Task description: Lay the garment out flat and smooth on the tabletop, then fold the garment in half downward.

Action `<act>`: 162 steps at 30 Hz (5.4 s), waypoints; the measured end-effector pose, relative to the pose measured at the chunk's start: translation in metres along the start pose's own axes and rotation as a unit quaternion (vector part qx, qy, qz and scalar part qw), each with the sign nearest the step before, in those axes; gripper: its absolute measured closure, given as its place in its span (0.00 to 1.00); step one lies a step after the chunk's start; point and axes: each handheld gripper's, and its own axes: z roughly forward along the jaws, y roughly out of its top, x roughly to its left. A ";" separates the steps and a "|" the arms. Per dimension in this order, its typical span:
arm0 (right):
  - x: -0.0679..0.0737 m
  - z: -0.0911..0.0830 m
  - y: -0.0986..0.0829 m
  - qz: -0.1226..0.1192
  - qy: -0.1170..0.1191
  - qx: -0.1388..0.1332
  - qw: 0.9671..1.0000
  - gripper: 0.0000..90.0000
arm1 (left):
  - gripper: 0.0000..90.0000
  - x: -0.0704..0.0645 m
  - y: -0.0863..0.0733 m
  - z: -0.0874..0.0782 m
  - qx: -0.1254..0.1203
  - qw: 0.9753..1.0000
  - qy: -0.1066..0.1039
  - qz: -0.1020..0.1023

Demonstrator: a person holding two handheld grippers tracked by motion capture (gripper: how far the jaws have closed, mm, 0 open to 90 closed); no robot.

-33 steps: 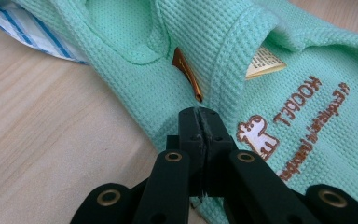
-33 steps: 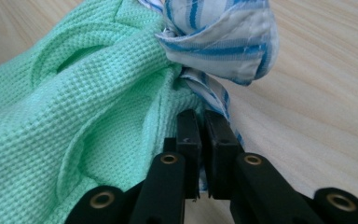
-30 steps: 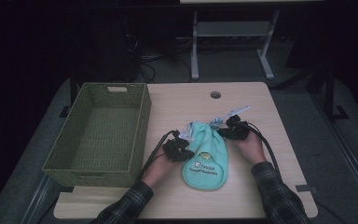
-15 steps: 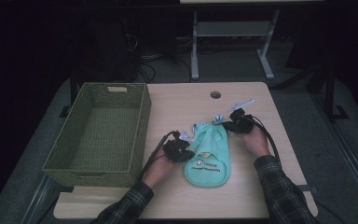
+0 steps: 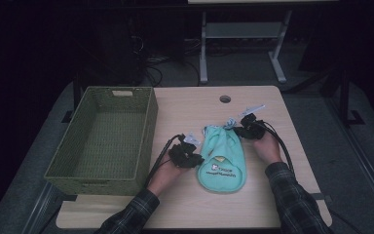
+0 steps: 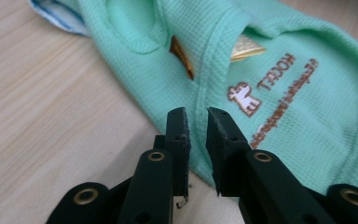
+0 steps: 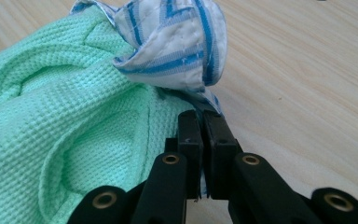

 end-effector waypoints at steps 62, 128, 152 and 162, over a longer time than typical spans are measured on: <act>0.036 -0.052 -0.073 -0.008 0.076 0.004 0.997 1.00 | 0.94 0.005 0.010 0.020 0.027 0.999 0.023 0.023; 0.011 -0.032 -0.028 0.025 0.086 -0.031 0.996 0.73 | 0.55 0.055 0.049 0.021 0.001 0.999 0.025 -0.035; 0.020 -0.014 -0.030 -0.010 0.082 -0.003 0.997 0.84 | 0.79 0.054 0.043 0.039 0.040 0.999 0.030 0.013; 0.018 -0.014 -0.026 -0.022 0.096 0.017 0.995 0.96 | 0.95 0.054 0.043 0.037 0.048 0.998 0.031 0.017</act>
